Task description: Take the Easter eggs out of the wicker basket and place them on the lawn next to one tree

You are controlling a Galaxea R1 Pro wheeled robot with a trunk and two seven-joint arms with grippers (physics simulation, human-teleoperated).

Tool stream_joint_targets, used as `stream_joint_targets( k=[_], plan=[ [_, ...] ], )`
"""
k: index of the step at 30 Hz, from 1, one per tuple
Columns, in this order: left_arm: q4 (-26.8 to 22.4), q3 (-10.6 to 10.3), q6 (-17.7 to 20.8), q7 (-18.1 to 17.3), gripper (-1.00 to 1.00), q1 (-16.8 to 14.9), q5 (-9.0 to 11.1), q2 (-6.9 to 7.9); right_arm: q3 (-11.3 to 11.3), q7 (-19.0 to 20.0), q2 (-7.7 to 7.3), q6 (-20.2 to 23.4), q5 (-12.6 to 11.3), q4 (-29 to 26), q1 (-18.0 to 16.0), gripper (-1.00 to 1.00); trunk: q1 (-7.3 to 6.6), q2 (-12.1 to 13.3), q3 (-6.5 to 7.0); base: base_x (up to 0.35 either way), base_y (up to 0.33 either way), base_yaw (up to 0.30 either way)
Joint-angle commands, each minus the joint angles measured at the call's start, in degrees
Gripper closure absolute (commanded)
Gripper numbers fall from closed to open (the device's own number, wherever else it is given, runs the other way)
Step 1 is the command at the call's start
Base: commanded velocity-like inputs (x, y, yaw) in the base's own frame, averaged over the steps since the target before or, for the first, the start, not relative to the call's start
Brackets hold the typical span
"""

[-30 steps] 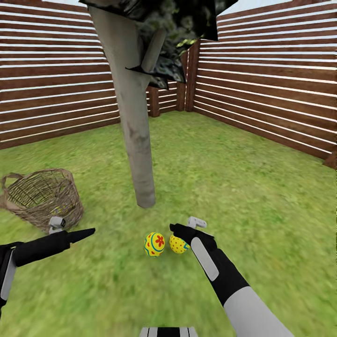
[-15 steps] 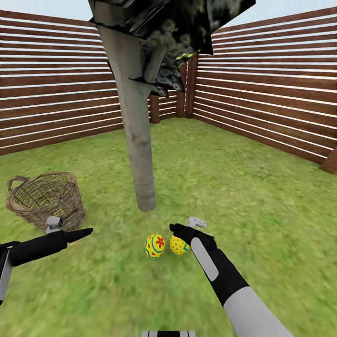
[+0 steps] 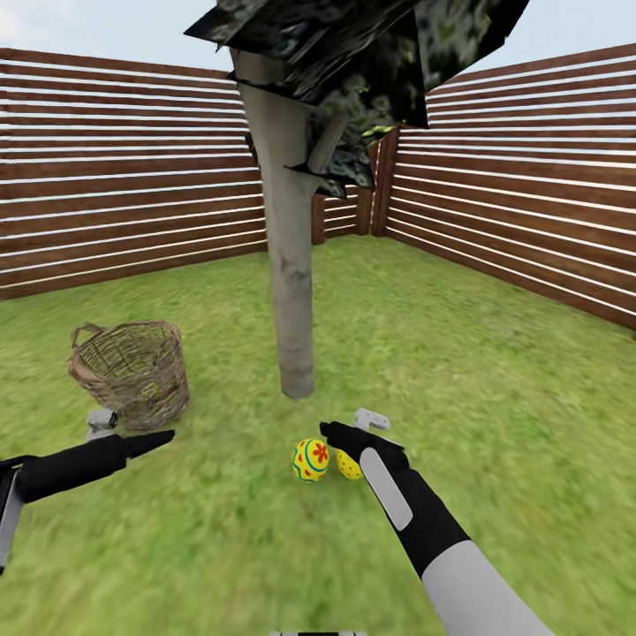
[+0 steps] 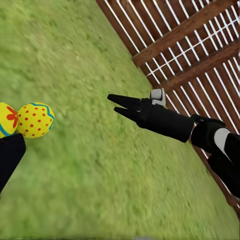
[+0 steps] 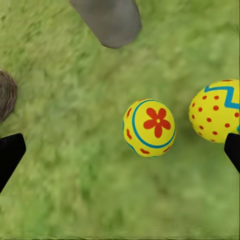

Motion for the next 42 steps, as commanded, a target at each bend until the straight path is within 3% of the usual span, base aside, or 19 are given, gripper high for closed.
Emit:
stream_joint_targets(
  k=[1, 15, 18, 24, 33, 38, 42],
  plan=[
    [0.0, 0.0, 0.6, -0.2, -1.0, 0.0, 0.0, 0.03, 0.1, -0.6, -0.03, 0.1, -0.6, -0.1, 0.0, -1.0, -0.07, 0.0, 0.13, -0.294, 0.0, 0.25],
    [0.3, 0.2, 0.6, -0.3, -1.0, 0.0, -0.1, 1.02, 0.2, -0.6, 0.06, 0.0, -0.6, 1.4, 0.0, -1.0, -0.43, 0.2, 2.7, -0.037, 0.0, 0.263],
    [0.4, 1.8, 0.6, 0.3, -1.0, 0.0, -0.5, 1.14, 0.2, -0.6, 0.06, 0.0, -0.6, 1.5, 0.0, -1.0, -0.46, 0.2, 2.81, 0.0, 0.0, 0.267],
    [1.5, 6.3, 0.6, 1.8, -1.0, 0.0, -3.7, 1.15, 0.2, -0.6, 0.06, 0.0, -0.6, 1.6, 0.0, -1.0, -0.46, 0.2, 2.6, 0.0, 0.0, 0.268],
    [2.0, 7.5, 0.5, 2.4, -1.0, -0.1, -4.6, 1.35, 0.2, -0.6, 0.05, -1.7, -0.5, 1.6, 0.0, -1.0, -0.64, 0.3, 3.83, 0.0, 0.0, 0.268],
    [5.1, 8.6, 0.6, 7.3, -1.0, -0.4, -5.1, 2.47, 0.2, -0.6, 0.06, -1.8, -0.5, 1.6, 0.0, -1.0, -1.35, 1.5, 4.63, 0.0, 0.0, 0.268],
    [6.0, 10.1, 0.6, 14.1, -1.0, -0.6, -5.2, 2.68, 0.2, -0.6, 0.06, -1.9, -0.5, 1.6, 0.0, -1.0, -2.23, 3.1, 5.21, 0.0, 0.0, 0.268]
  ],
)
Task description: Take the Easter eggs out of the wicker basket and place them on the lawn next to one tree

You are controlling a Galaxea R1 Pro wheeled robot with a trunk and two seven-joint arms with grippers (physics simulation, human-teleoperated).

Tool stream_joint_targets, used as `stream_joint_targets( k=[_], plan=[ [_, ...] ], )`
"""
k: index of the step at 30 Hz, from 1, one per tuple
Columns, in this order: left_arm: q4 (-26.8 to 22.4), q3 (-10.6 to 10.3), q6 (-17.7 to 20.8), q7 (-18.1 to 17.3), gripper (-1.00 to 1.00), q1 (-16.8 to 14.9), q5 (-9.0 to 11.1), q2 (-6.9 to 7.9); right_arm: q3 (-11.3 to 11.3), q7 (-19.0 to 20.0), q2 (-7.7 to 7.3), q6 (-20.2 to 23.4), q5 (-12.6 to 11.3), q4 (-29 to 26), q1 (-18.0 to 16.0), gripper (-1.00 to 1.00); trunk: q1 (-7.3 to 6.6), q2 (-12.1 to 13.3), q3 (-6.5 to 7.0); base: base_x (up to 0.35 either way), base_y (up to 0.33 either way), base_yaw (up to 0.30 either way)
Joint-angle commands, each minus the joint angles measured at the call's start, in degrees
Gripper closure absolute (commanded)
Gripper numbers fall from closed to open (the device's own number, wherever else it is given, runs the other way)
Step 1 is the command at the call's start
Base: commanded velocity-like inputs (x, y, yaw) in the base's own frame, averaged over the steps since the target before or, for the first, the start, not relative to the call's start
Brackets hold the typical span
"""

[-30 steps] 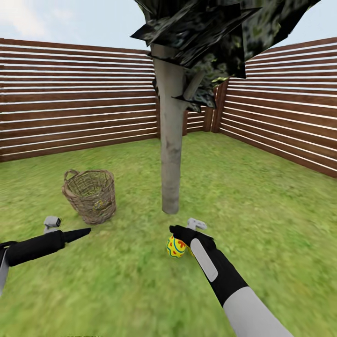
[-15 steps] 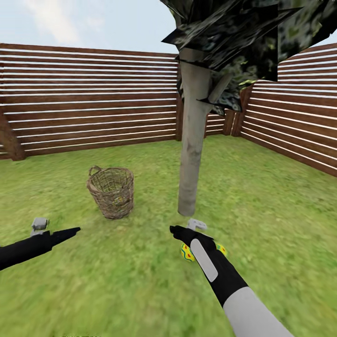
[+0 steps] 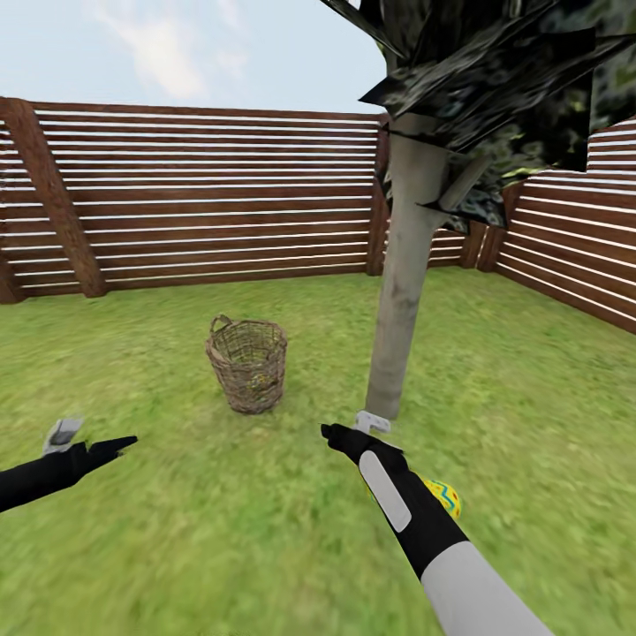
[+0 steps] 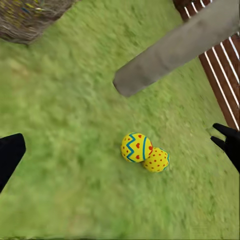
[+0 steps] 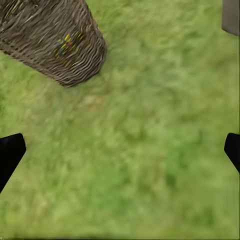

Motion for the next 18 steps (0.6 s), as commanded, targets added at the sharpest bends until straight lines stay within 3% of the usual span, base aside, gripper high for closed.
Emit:
stream_joint_targets(
  k=[1, 4, 10, 18],
  plan=[
    [0.0, 0.2, 0.5, 1.2, -1.0, -0.1, -0.3, 0.0, 0.1, -0.5, -0.03, 0.1, -0.6, -0.1, 0.0, -1.0, -0.24, 0.4, 0.09, 0.0, 0.0, 0.268],
    [0.1, 0.3, 0.5, 5.5, -1.0, -0.2, -0.8, 0.01, 0.1, -0.5, -0.03, 0.0, -0.6, 0.0, 0.0, -1.0, -0.9, 1.6, 0.53, 0.0, 0.0, 0.268],
    [0.1, 0.3, 0.5, 18.1, -1.0, -0.3, -1.5, -0.14, 0.2, -0.5, -0.03, -0.1, -0.6, 0.5, 0.0, -1.0, -1.77, 3.2, 1.03, 0.0, 0.0, 0.268],
    [-0.5, 0.5, 0.5, 20.9, -1.0, -0.2, -0.9, -0.41, 0.2, -0.5, 0.22, -0.2, -0.5, 1.2, 0.0, -1.0, -1.77, 3.2, 0.75, 0.0, 0.0, 0.268]
  ],
)
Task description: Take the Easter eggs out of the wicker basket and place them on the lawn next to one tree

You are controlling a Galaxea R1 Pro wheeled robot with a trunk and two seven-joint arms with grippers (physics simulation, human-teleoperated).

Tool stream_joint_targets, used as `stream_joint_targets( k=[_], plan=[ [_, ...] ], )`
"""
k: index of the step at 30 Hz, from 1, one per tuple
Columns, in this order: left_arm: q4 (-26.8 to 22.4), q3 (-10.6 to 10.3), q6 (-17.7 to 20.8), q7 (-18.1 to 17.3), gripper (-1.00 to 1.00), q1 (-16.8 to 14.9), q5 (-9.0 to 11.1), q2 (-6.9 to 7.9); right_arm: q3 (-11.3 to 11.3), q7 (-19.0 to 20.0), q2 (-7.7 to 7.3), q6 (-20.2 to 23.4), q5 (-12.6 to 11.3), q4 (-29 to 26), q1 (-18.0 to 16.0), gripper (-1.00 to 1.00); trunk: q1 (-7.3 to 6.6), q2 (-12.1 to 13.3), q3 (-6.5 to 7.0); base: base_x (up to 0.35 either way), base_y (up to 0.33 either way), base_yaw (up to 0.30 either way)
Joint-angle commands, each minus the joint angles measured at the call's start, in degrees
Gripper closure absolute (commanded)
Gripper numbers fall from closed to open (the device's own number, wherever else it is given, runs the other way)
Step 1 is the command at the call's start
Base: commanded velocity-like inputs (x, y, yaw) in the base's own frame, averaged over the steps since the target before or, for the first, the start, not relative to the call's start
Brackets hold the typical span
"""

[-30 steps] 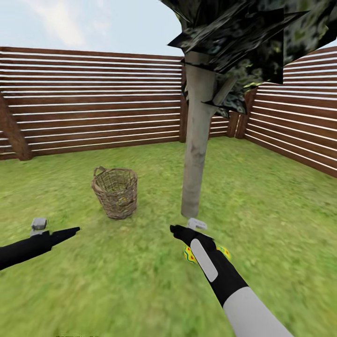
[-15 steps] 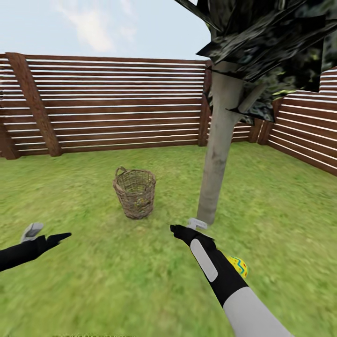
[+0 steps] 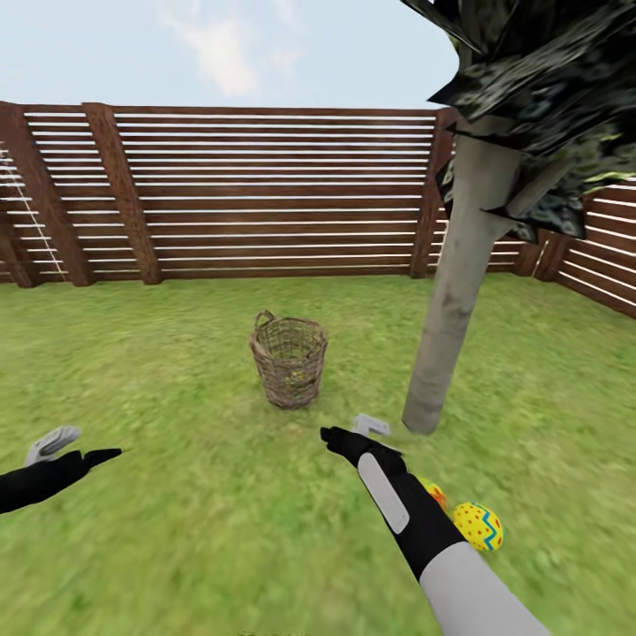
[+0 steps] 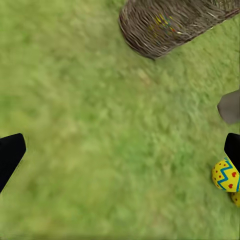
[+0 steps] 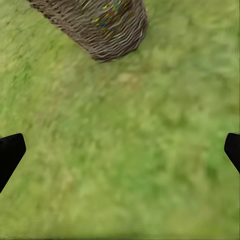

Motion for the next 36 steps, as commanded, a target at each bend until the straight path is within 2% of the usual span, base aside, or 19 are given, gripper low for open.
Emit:
stream_joint_targets(
  k=[1, 6, 17, 36],
  plan=[
    [-0.1, 0.2, 0.4, -0.4, -1.0, -0.1, -0.3, -0.05, 0.1, -0.5, 0.09, 0.1, -0.5, -0.1, 0.0, -1.0, -0.01, 0.0, -0.09, 0.0, 0.0, 0.268],
    [-0.2, 0.2, 0.3, -0.3, -1.0, -0.1, -0.4, -0.11, 0.1, -0.5, 0.39, 0.1, -0.5, -0.1, 0.0, -1.0, -0.01, 0.0, -0.27, 0.019, 0.039, 0.268],
    [-0.2, 0.4, 0.3, -0.2, -1.0, -0.1, -0.3, -0.11, 0.1, -0.5, 0.43, -1.0, -0.5, -0.1, 0.0, -1.0, -0.01, 0.0, -0.63, 0.152, 0.237, 0.255],
    [-0.2, 0.4, 0.3, -0.3, -1.0, -0.1, -0.3, -0.11, 0.1, -0.5, 0.51, -1.1, -0.5, -0.1, 0.0, -1.0, -0.01, 0.0, -0.55, 0.2, 0.189, -0.007]
  ],
)
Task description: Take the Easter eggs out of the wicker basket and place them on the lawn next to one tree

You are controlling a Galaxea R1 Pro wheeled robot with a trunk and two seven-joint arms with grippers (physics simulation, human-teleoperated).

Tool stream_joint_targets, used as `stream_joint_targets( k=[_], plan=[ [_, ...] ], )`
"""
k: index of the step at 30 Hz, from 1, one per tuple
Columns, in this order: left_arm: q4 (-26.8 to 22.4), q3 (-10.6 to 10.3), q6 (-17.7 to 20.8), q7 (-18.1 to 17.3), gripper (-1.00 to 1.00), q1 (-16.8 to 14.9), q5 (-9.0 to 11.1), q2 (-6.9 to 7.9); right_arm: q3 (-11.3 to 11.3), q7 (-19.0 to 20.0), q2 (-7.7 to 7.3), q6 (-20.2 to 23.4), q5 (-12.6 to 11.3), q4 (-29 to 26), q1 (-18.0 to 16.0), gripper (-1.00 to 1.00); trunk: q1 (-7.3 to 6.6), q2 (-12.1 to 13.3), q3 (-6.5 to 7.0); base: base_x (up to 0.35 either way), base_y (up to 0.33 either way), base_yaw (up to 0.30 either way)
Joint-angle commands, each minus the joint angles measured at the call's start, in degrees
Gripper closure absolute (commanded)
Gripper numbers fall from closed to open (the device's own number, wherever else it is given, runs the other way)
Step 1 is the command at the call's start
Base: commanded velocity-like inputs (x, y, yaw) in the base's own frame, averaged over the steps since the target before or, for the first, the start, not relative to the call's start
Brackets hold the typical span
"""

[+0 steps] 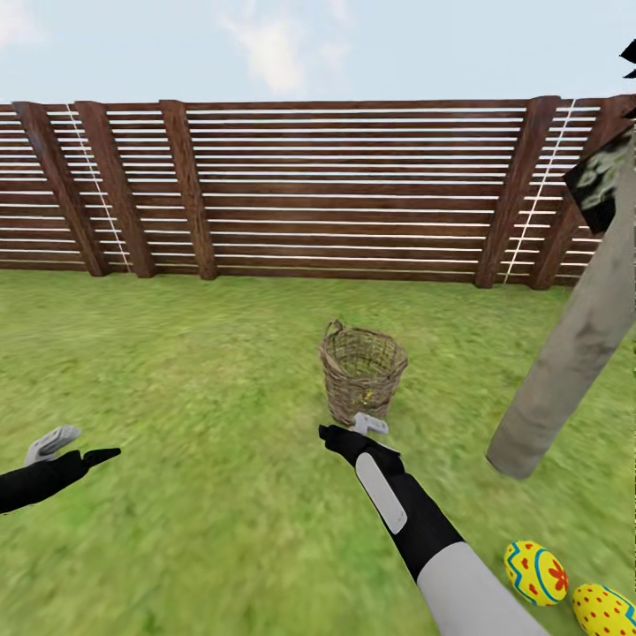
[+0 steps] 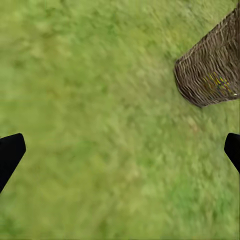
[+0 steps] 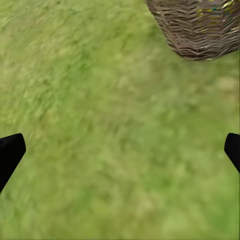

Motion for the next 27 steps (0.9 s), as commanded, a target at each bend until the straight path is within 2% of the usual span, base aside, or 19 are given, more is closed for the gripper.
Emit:
stream_joint_targets(
  k=[1, 10, 14, 23, 25, 27],
  plan=[
    [0.0, 0.1, 0.4, -0.5, -1.0, 0.0, -0.3, -0.01, 0.1, -0.5, -0.02, 0.1, -0.5, -0.1, 0.0, -1.0, 0.0, 0.0, -0.01, 0.105, 0.088, -0.164],
    [-1.8, 0.1, 0.5, -1.0, -1.0, 0.0, 0.1, -0.01, 0.1, -0.6, -0.01, 0.1, -0.6, -0.1, -0.1, -1.0, 0.0, 0.0, 0.41, -0.045, 0.017, -0.157],
    [-4.9, 0.0, 0.5, -2.1, -1.0, 0.0, 0.3, -0.07, 0.1, -0.6, -0.01, 0.1, -0.6, -0.1, -0.1, -1.0, -0.87, 1.6, 1.15, -0.013, 0.001, -0.021],
    [-5.5, -0.6, 0.5, -1.8, -1.0, 0.0, -0.3, -0.09, 0.1, -0.5, -0.01, 0.1, -0.5, -0.1, -0.1, -1.0, -2.85, 5.2, 2.78, -0.001, 0.0, -0.002],
    [-5.6, -0.7, 0.5, -1.6, -1.0, 0.0, -1.0, -0.09, 0.1, -0.5, -0.01, 0.1, -0.6, -0.1, -0.1, -1.0, -3.29, 6.0, 3.13, 0.0, 0.0, 0.0],
    [-5.6, -0.8, 0.5, -0.6, -1.0, 0.0, -3.1, -0.11, 0.1, -0.5, -0.01, 0.1, -0.6, -0.1, -0.1, -1.0, -3.73, 6.8, 3.49, 0.0, 0.0, 0.0]
  ],
)
